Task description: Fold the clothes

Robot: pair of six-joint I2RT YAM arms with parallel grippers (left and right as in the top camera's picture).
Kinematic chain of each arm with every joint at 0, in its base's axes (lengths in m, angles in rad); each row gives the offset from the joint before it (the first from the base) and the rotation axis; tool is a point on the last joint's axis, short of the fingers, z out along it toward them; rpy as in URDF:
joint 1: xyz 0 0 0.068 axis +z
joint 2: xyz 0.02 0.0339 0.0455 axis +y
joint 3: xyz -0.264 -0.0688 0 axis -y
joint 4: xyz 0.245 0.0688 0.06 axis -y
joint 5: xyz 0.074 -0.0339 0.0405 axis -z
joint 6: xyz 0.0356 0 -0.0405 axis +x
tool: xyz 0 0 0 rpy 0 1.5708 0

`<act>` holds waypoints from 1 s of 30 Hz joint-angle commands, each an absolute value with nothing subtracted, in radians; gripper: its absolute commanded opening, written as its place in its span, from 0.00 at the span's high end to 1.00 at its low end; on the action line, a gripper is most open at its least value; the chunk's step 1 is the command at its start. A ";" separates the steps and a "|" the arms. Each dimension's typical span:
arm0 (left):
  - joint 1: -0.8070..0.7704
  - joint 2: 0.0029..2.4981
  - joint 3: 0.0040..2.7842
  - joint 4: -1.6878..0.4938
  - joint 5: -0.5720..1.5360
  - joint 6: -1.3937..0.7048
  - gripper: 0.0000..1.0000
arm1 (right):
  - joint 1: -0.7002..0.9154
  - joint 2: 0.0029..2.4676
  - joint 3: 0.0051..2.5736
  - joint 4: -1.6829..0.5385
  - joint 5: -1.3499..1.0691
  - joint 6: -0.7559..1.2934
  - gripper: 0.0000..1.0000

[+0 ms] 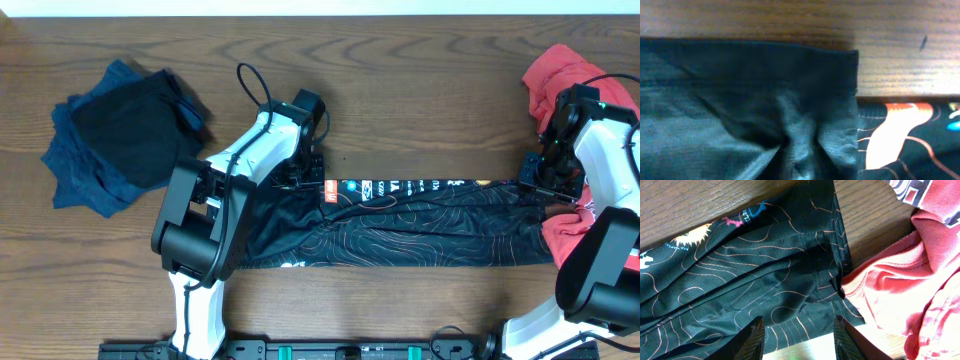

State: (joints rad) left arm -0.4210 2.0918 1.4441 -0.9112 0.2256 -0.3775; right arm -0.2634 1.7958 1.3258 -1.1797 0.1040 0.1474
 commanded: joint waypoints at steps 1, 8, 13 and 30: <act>-0.423 2.104 1.431 -0.916 0.220 -0.379 0.93 | -0.270 1.779 1.327 -1.177 0.101 0.133 0.57; -0.422 2.057 1.431 -0.941 0.220 -0.379 0.93 | -0.270 1.779 1.327 -1.173 0.101 0.133 0.57; -0.422 2.036 1.431 -0.936 0.229 -0.380 0.83 | -0.270 1.779 1.327 -1.171 0.101 0.133 0.57; -0.483 2.035 1.431 -0.949 0.275 -0.267 0.74 | -0.270 1.779 1.327 -1.168 0.101 0.133 0.56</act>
State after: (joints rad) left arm -0.4694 2.0590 1.4384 -0.9421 0.2646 -0.3172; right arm -0.2634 1.7958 1.3258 -1.1713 0.1040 0.1474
